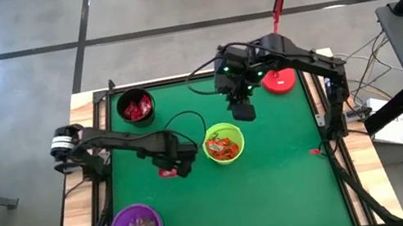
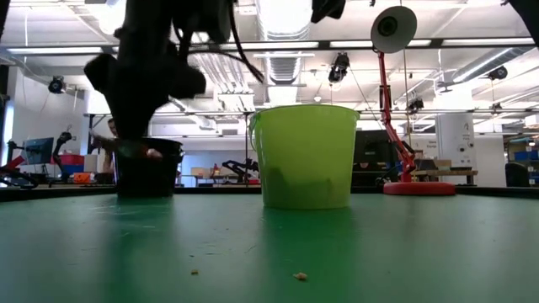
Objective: Sort candy
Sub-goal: Put the red candy into the black bucket
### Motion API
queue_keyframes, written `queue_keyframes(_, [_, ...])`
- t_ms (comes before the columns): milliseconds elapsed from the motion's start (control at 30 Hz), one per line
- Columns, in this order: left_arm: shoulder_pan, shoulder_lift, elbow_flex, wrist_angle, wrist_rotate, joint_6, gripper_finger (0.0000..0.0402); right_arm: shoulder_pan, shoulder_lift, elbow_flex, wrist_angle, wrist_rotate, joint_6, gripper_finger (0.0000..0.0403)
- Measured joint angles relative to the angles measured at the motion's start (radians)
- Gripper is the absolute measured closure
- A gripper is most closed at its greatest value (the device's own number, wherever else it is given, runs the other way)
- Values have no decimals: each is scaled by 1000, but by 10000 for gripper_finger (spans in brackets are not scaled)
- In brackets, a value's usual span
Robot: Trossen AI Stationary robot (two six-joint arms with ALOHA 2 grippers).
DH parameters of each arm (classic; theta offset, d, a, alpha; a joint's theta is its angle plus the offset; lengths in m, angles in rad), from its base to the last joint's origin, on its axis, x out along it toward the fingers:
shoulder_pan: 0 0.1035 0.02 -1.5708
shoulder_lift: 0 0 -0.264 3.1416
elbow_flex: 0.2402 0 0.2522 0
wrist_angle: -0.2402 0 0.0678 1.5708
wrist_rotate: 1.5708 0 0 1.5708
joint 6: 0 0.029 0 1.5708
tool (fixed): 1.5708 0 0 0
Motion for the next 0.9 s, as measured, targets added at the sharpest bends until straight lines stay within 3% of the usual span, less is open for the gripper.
queue_keyframes(333, [65,-191,-15,-48,-149,-17,401,0,-68,0,0,0,0,266])
queue_keyframes(567, [213,-290,-15,-76,-261,24,401,0,-83,0,0,0,-1,266])
queue_keyframes(900, [436,-418,-15,-70,-343,173,401,0,-83,0,0,0,-26,266])
